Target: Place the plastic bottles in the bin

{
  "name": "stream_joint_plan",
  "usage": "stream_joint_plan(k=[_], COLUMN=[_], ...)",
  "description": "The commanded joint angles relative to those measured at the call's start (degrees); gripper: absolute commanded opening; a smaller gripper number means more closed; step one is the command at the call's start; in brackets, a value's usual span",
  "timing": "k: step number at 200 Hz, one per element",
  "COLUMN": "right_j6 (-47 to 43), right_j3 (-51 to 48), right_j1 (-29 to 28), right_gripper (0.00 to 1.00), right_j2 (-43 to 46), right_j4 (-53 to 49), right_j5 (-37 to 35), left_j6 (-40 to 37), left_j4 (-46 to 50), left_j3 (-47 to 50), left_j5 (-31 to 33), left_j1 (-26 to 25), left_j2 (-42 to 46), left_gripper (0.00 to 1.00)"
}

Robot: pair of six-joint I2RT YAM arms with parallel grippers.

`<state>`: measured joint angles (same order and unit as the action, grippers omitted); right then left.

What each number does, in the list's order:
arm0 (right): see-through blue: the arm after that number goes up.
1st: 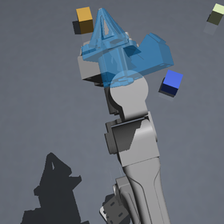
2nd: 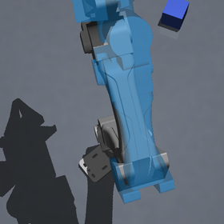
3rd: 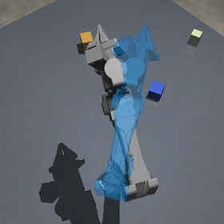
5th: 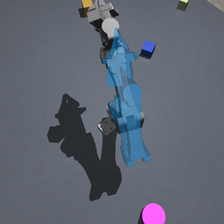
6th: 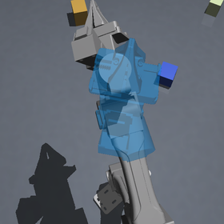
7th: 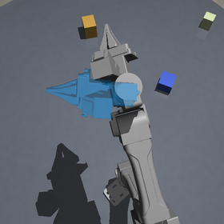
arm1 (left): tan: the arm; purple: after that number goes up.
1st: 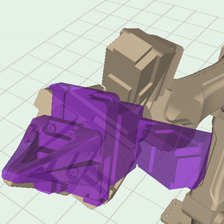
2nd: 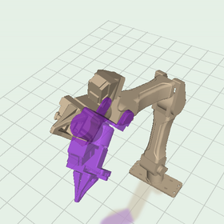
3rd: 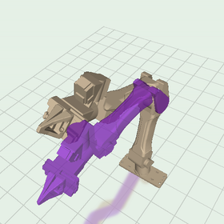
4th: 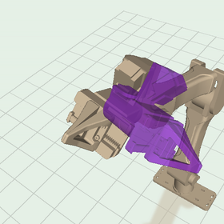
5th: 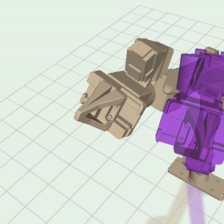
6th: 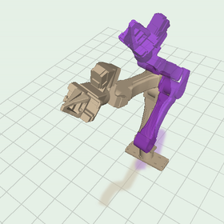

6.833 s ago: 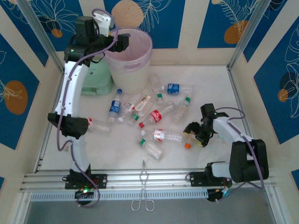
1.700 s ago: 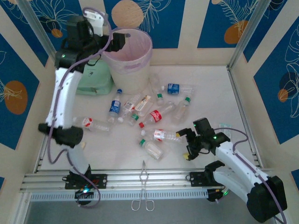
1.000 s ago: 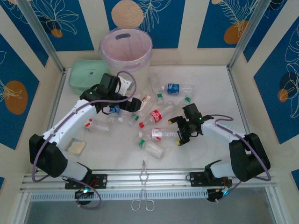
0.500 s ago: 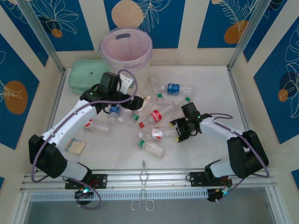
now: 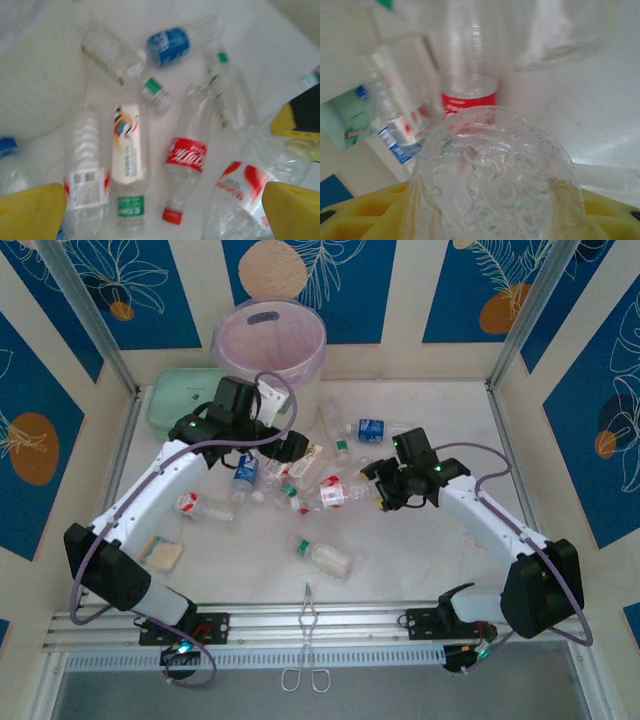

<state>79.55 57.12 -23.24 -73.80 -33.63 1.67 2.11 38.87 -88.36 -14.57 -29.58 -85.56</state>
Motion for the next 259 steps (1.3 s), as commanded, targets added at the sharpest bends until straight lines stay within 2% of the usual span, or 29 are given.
stream_joint_plan(k=[1, 12, 28, 58, 81, 119, 139, 175, 201, 259], right_j6=[-9.69, -14.44, -21.38, -32.15, -38.08, -42.43, -42.22, -41.14, -41.27, -41.57], right_j3=[3.96, 5.8, 9.0, 15.92, 21.29, 25.76, 26.49, 26.44, 26.76, 26.3], right_j1=[0.22, 0.22, 0.56, 1.03, -0.16, -3.47, -4.67, -5.5, -5.41, -5.06], right_gripper=[0.46, 0.43, 0.41, 0.38, 0.38, 0.36, 0.35, 0.35, 0.34, 0.32], right_j2=[0.62, -0.03, -1.11, -4.09, -6.75, -9.83, -10.71, -10.93, -10.69, -9.18], right_j4=[-3.86, -3.49, -3.2, -2.91, -4.63, -4.99, -3.77, -1.0, -1.46, -3.12], right_j5=[0.86, 2.25, 5.44, 12.3, 14.94, 14.89, 14.59, 15.33, 14.96, 14.77], left_j6=[-2.66, -1.81, -1.55, -1.94, -0.89, 1.66, 3.01, 5.01, 5.99, 1.7], left_j4=[3.06, 2.34, 1.85, -1.17, -2.79, -5.82, -9.05, -13.02, -15.19, -9.32], left_j3=[-3.63, -3.49, -2.35, 2.87, 4.8, 6.23, 8.23, 11.55, 12.76, 10.25], left_j5=[-15.52, -22.46, -28.34, -31.35, -33.13, -31.84, -31.81, -26.75, -26.0, -20.57], left_j1=[-0.21, -0.29, -0.3, -0.3, -0.49, -1.56, -2.44, -3.02, -3.02, -3.02], left_j2=[1.81, 1.81, 2.18, 3.99, 3.76, 1.96, 1.54, 0.86, 0.53, -1.4], left_gripper=[1.0, 1.0, 1.0, 1.0, 1.0, 1.0, 1.0, 1.0, 1.0, 1.0])
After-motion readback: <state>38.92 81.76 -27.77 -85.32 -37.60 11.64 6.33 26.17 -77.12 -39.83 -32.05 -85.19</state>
